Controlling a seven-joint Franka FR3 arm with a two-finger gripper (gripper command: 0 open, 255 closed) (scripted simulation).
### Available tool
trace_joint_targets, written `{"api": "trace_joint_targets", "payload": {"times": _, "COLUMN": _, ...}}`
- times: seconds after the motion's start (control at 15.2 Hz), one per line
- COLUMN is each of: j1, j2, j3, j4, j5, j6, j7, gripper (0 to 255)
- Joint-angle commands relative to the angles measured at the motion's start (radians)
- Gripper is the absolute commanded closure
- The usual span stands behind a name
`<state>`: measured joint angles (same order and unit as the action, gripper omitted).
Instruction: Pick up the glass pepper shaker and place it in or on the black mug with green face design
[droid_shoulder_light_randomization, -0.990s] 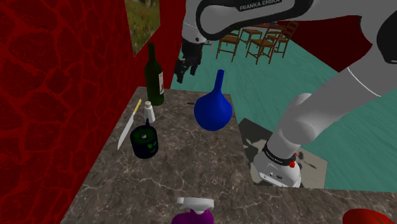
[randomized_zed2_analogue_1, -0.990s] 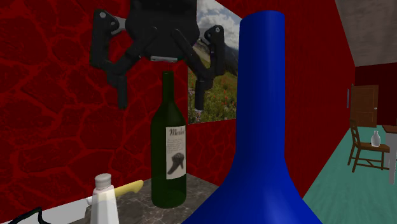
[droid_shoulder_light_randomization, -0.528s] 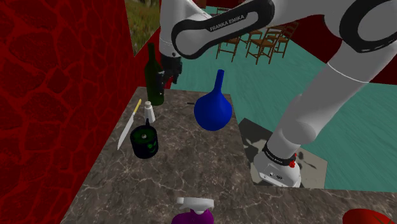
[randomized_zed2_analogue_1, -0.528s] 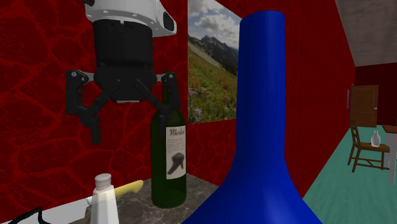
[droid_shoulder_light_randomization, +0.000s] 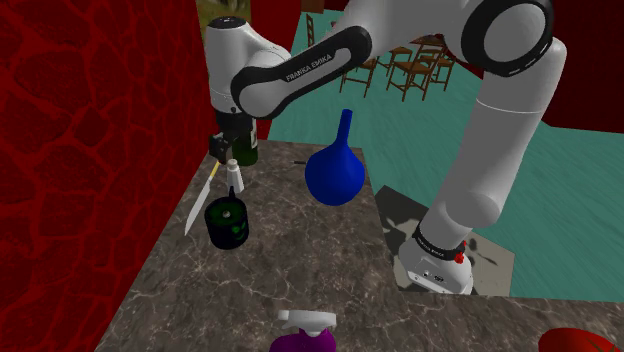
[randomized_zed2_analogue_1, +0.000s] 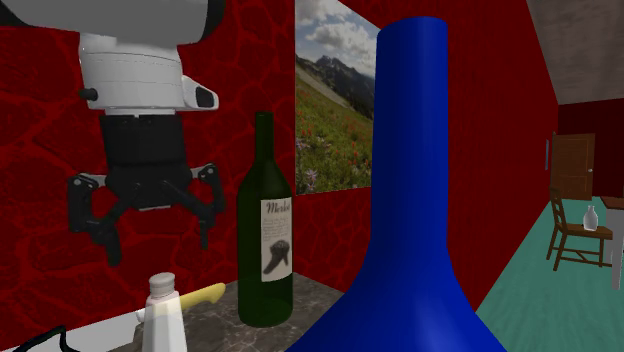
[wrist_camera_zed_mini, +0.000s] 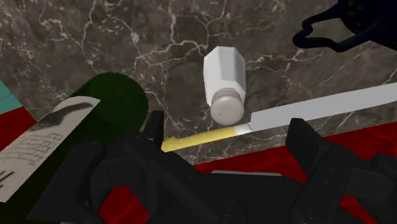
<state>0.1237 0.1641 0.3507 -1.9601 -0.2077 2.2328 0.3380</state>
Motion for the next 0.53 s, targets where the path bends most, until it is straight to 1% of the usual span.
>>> {"api": "trace_joint_targets", "payload": {"times": 0.0, "j1": 0.013, "j2": 0.049, "j3": -0.001, "j4": 0.026, "j5": -0.032, "j6": 0.017, "j7": 0.022, "gripper": 0}}
{"api": "trace_joint_targets", "payload": {"times": 0.46, "j1": 0.017, "j2": 0.104, "j3": -0.014, "j4": 0.008, "j5": -0.065, "j6": 0.085, "j7": 0.043, "gripper": 0}}
